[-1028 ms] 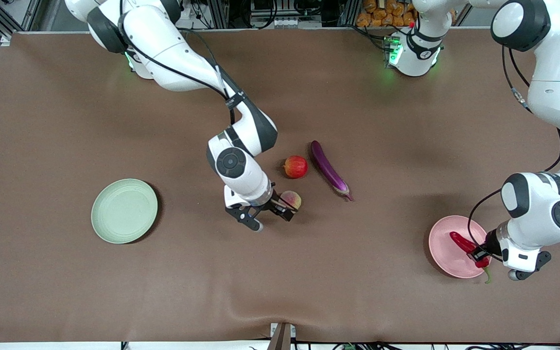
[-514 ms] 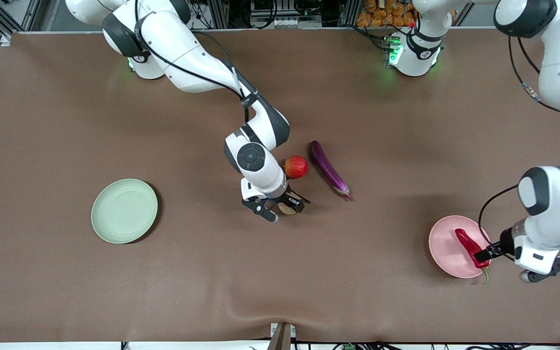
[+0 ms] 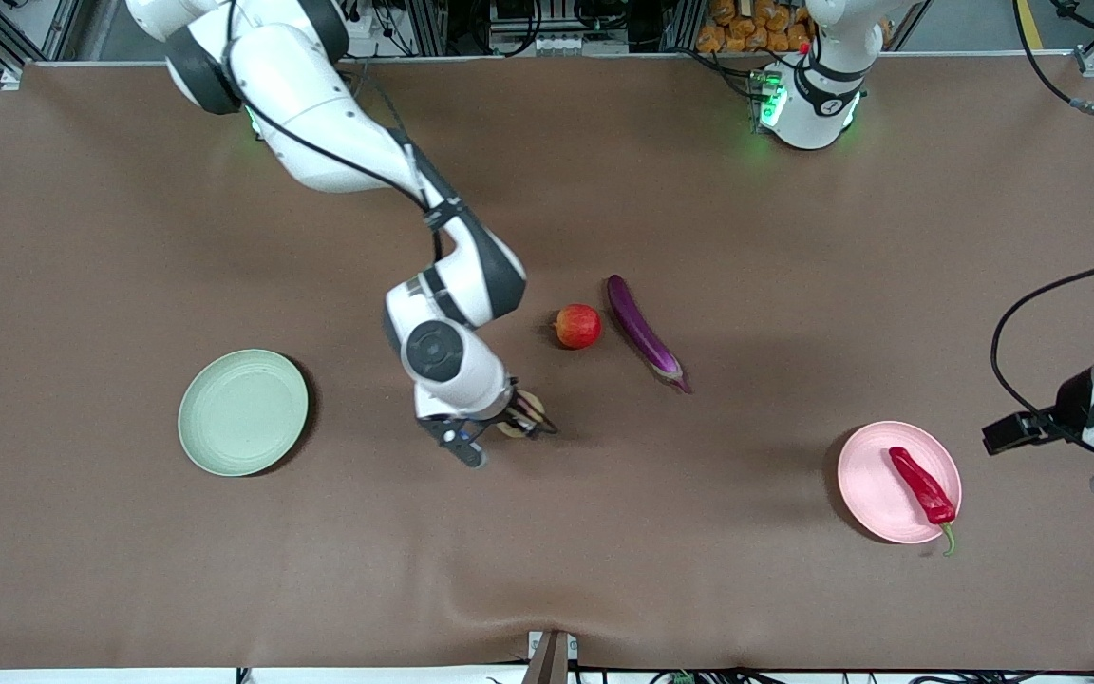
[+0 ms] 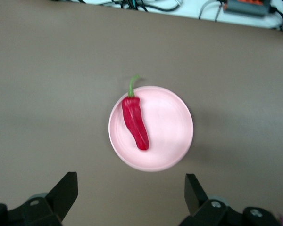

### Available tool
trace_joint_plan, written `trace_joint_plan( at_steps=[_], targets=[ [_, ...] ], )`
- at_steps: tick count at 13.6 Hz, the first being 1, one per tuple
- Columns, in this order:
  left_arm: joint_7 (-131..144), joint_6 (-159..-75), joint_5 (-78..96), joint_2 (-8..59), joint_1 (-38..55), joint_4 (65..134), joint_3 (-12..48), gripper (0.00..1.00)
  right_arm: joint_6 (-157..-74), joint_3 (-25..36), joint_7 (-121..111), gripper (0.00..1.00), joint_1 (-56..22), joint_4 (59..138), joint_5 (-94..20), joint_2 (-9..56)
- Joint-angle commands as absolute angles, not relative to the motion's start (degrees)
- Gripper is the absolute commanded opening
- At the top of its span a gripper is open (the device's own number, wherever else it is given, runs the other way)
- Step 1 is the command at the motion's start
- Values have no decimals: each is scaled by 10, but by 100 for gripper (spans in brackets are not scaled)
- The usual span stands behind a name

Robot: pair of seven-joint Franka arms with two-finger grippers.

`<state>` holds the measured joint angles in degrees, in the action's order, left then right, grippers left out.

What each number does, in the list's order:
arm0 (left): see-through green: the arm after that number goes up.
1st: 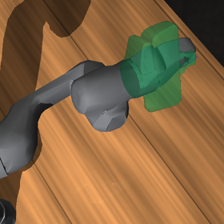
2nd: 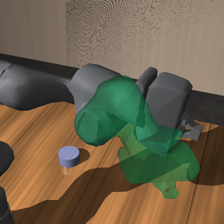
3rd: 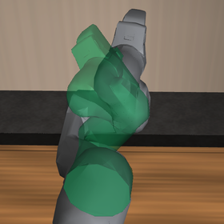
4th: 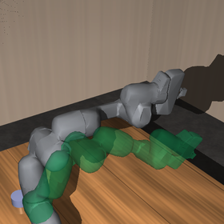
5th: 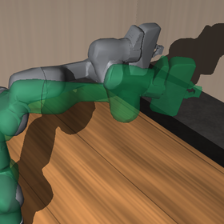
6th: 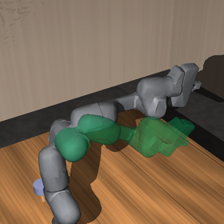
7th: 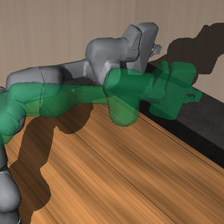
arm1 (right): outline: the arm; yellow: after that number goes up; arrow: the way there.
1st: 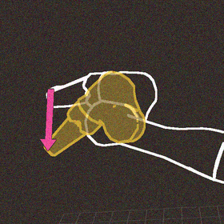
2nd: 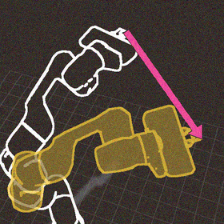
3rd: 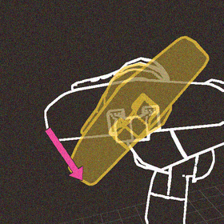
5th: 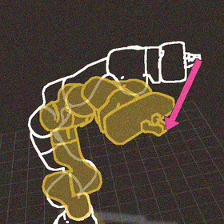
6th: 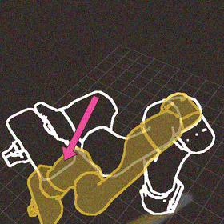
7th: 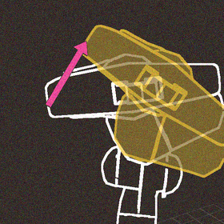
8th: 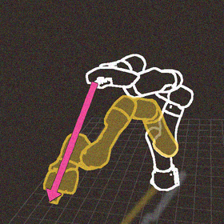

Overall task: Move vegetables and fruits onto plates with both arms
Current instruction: 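Carry the peach with the right gripper onto the green plate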

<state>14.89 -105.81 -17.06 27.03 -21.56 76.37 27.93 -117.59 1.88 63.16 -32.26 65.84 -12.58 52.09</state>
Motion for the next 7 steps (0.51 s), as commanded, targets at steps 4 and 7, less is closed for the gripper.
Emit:
trace_joint_plan(
  at_steps=[4, 7],
  targets=[
    [174, -1001, -112, 220, -218, 783, 322, 100, -977, 21, 374, 0, -187, 721, -119, 383],
    [248, -1005, -119, 233, -177, 785, 336, 100, -997, 21, 189, 0, -107, 833, -82, 310]
  ],
)
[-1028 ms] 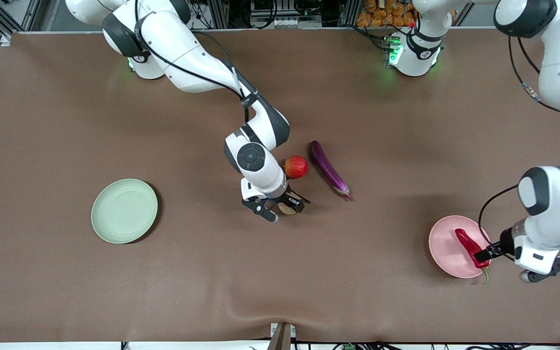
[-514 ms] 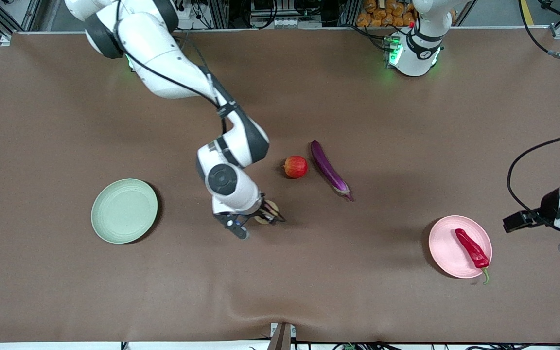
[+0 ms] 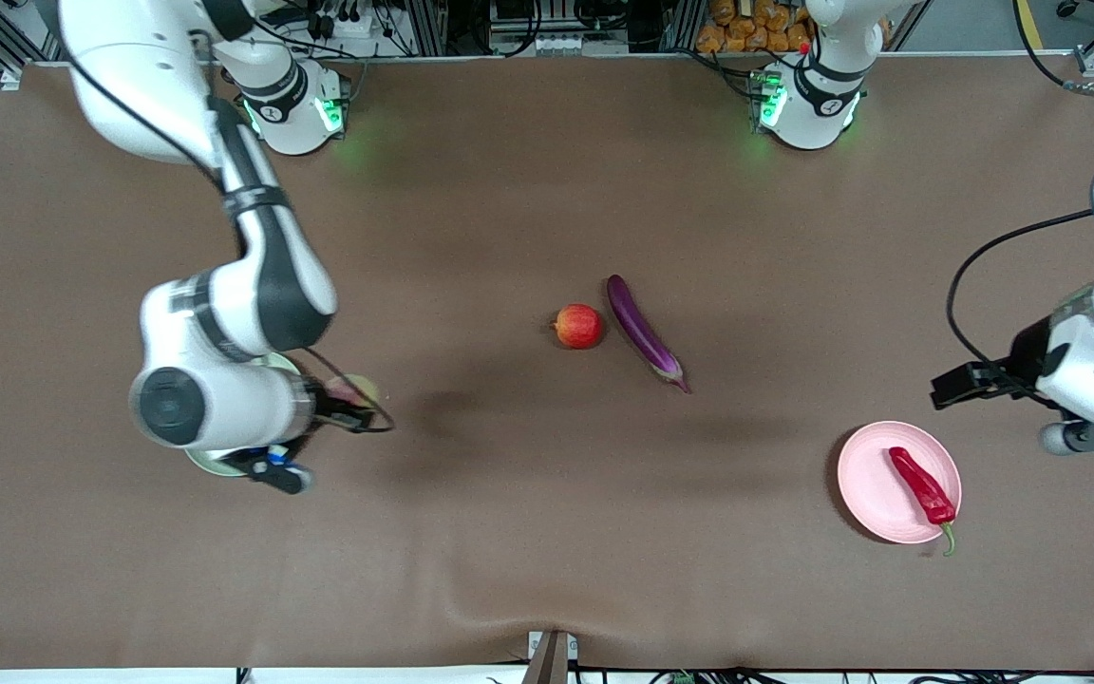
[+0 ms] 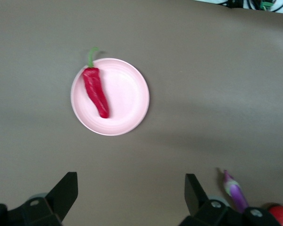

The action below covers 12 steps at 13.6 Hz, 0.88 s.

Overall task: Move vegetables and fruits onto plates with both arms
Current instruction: 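Carry the peach with the right gripper onto the green plate, then release the peach while the left gripper grasps the purple eggplant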

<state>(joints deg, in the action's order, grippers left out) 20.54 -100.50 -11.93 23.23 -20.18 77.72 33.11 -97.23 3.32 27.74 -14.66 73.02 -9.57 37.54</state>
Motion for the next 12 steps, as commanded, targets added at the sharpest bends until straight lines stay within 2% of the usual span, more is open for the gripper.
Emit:
trace_joint_plan(
  at_steps=[1, 6, 10, 12],
  targets=[
    [275, -1013, -121, 242, -158, 784, 335, 100, -1013, 21, 138, 0, -83, 862, -81, 296],
    [361, -1075, -122, 290, -84, 785, 332, 100, -1206, 20, -61, 0, 1, 1058, -83, 253],
    [421, -1093, -191, 326, -27, 781, 331, 100, -1248, 17, -117, 0, 37, 1082, -103, 260],
    [453, -1136, -199, 349, -12, 776, 320, 100, -1308, 17, -120, 0, 34, 1114, -107, 261]
  ],
)
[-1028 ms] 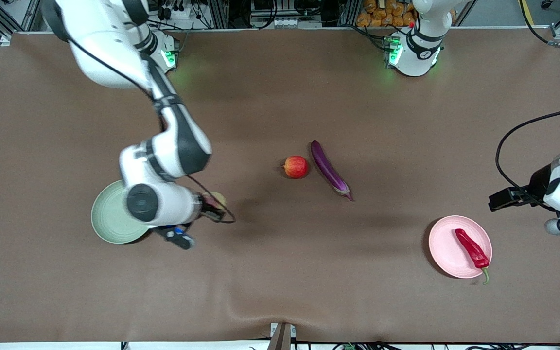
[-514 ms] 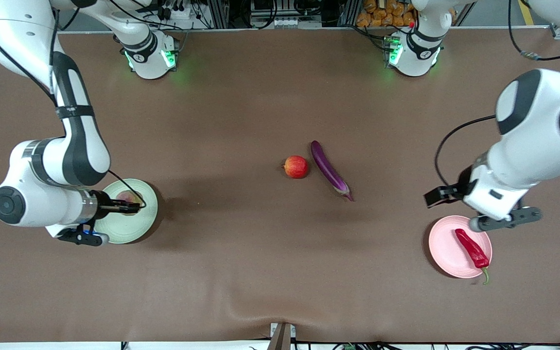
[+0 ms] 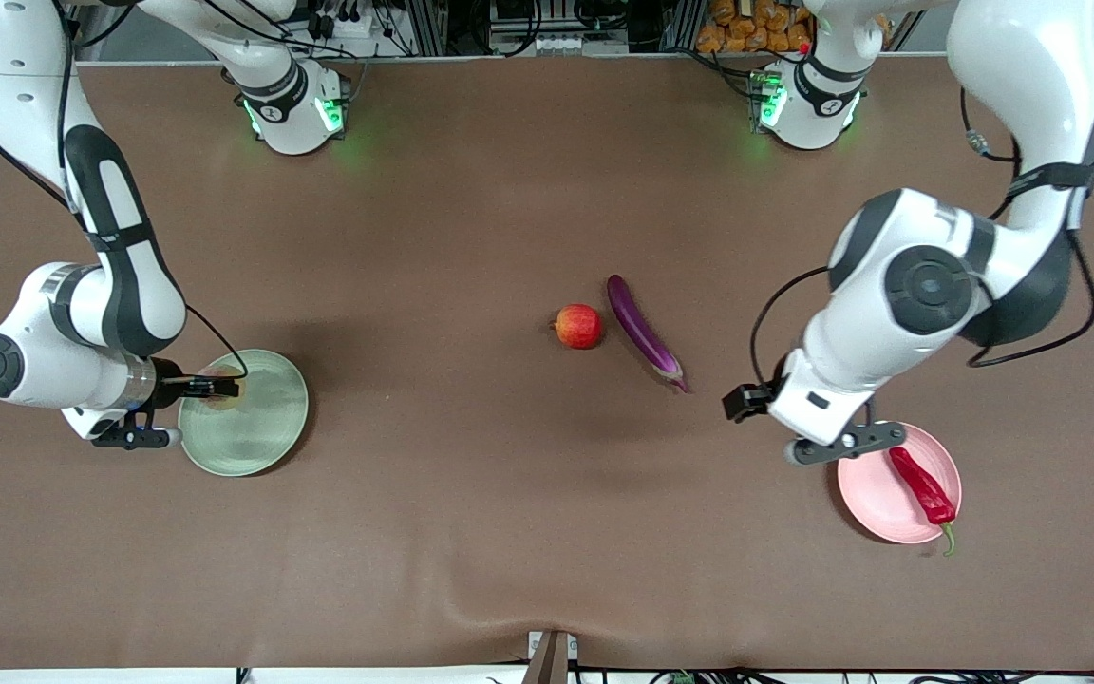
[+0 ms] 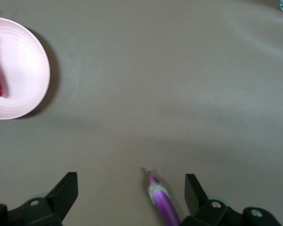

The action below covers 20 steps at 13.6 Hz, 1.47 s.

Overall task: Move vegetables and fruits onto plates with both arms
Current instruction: 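Release the peach while the left gripper grasps the purple eggplant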

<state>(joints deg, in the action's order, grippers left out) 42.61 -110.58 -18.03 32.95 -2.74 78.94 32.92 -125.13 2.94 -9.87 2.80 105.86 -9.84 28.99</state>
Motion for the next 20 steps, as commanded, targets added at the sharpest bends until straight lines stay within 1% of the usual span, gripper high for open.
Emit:
trace_joint_plan(
  at_steps=[1, 2, 3, 4, 5, 6, 7, 8, 10, 11, 12, 13, 16, 19, 20],
  targets=[
    [461, -1148, -200, 360, -4, 776, 319, 100, -1313, 17, -123, 3, 34, 1118, -107, 267],
    [476, -1150, -201, 368, 10, 775, 316, 100, -1313, 16, -123, 47, 31, 1118, -107, 270],
    [502, -1153, -201, 373, 28, 773, 303, 100, -1314, 16, -122, 75, 28, 1117, -108, 272],
    [519, -1167, -201, 378, 54, 770, 283, 100, -1313, 16, -122, 86, 28, 1116, -108, 272],
    [541, -1172, -201, 386, 88, 760, 256, 100, -1310, 15, -123, 84, 28, 1114, -108, 271],
    [565, -1172, -200, 391, 127, 746, 224, 100, -1308, 13, -120, 84, 27, 1110, -108, 270],
    [581, -1172, -199, 397, 163, 742, 193, 100, -1289, 8, -117, 84, 26, 1097, -108, 269],
    [590, -1172, -196, 397, 188, 741, 170, 100, -1253, 7, -114, 84, 23, 1071, -108, 270],
    [592, -1172, -194, 403, 195, 744, 166, 100, -1189, 6, -66, 83, 9, 1023, -113, 269],
    [593, -1172, -192, 403, 194, 747, 166, 100, -1170, 6, -32, 84, -4, 1007, -114, 269],
    [593, -1163, -190, 395, 190, 761, 167, 100, -1163, 6, -4, 97, -16, 998, -113, 269],
    [593, -1150, -185, 373, 182, 796, 172, 100, -1163, 7, 7, 100, -25, 996, -113, 269],
    [683, -1169, -170, 339, 190, 895, 189, 100, -1161, 7, 8, 100, -21, 997, -114, 270],
    [711, -1292, -172, 288, 187, 1040, 194, 100, -1161, 6, 35, 100, -31, 995, -115, 270],
    [713, -1313, -172, 280, 187, 1067, 194, 100, -1161, 6, 68, 100, -39, 992, -115, 270]
  ],
)
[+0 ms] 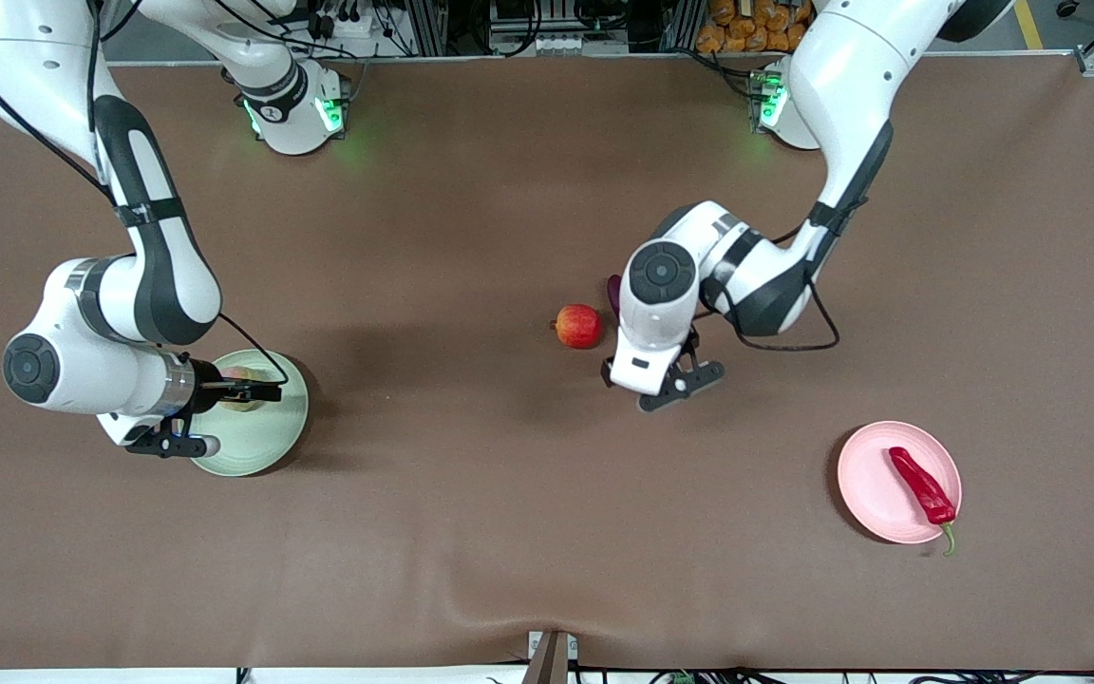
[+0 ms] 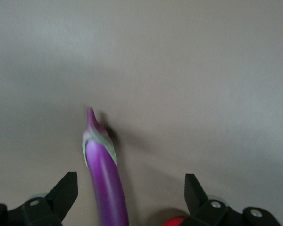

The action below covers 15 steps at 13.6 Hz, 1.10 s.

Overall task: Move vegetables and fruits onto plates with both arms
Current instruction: 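Release the peach while the left gripper grasps the purple eggplant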

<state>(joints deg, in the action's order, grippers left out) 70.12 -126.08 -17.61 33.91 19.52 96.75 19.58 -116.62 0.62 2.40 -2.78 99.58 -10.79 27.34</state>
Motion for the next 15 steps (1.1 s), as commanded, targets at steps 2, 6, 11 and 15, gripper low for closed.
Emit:
trace_joint_plan(
  at_steps=[2, 6, 11, 15],
  targets=[
    [714, -1338, -175, 272, 188, 1112, 194, 100, -1161, 5, 120, 100, -58, 987, -115, 270],
    [751, -1410, -174, 273, 184, 1171, 193, 100, -1165, 6, 215, 100, -100, 976, -124, 278],
    [818, -1433, -174, 301, 185, 1171, 192, 100, -1161, 5, 371, 100, -160, 939, -124, 284],
    [831, -1442, -174, 306, 182, 1165, 192, 84, -1163, 6, 485, 100, -213, 942, -133, 285]
  ],
)
